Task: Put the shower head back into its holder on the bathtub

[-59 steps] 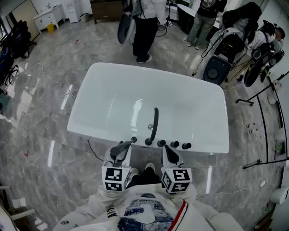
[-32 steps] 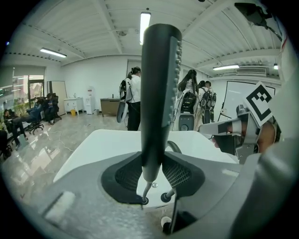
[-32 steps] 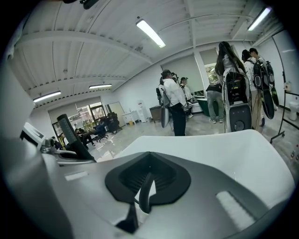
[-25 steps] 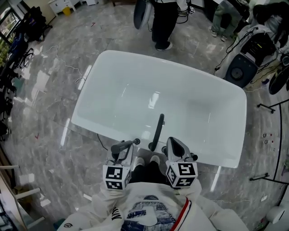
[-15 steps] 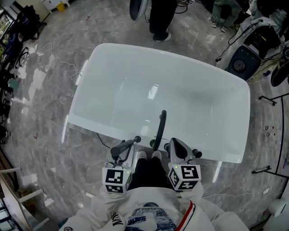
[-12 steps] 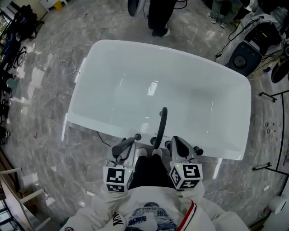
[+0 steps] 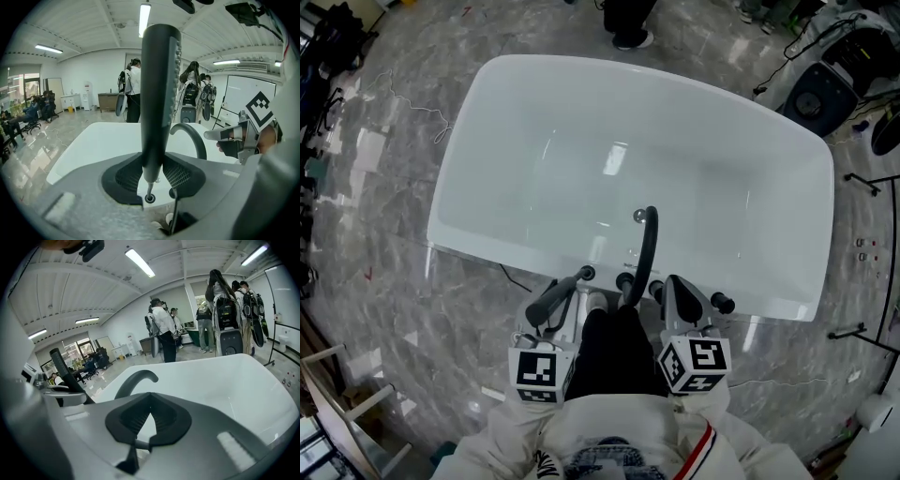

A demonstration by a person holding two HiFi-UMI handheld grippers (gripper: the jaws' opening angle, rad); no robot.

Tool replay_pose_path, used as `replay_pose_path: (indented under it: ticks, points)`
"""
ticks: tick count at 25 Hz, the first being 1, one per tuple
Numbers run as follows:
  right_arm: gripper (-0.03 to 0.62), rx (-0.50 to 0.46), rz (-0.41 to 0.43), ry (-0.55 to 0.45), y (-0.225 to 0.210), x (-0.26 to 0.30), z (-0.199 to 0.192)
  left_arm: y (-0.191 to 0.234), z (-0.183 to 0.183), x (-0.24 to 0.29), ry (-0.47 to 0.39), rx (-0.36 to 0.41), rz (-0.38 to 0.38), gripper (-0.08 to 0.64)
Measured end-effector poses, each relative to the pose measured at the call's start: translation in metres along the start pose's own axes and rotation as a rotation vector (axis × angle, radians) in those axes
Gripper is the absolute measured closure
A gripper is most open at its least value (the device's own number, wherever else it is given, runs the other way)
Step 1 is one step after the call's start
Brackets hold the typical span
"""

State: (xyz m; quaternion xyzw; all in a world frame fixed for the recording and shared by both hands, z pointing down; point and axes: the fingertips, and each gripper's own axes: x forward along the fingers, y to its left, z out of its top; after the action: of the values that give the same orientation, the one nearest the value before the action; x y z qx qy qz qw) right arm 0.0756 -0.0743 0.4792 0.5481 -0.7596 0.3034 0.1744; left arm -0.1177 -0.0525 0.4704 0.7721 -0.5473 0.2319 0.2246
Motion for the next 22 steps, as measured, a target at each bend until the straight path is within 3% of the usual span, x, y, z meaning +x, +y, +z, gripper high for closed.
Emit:
replay_pose_path:
  ticks: [22]
  points:
    - [0.587,-0.002,-0.013,-0.018,-0.014,0.03,-0.044,0.001,-0.061,0.041,0.049,-0.007,-0.022,0.422]
